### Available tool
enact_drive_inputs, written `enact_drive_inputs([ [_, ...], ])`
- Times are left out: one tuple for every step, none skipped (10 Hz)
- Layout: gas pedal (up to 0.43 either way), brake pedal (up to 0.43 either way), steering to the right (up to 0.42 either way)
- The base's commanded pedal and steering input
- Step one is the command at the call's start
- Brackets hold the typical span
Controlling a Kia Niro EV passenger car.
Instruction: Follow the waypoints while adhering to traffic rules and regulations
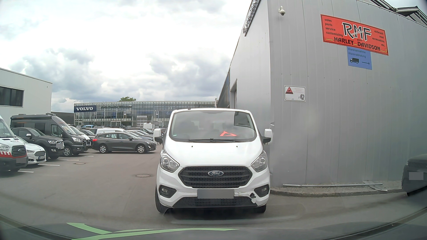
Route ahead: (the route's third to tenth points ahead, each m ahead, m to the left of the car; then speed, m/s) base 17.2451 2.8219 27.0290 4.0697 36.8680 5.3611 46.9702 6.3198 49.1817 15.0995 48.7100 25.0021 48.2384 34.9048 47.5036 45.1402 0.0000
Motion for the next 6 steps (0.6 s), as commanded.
enact_drive_inputs([
  [0.0,0.463,-0.462],
  [0.0,0.463,-0.462],
  [0.0,0.463,-0.462],
  [0.0,0.463,-0.462],
  [0.0,0.463,-0.462],
  [0.0,0.47,-0.462],
])
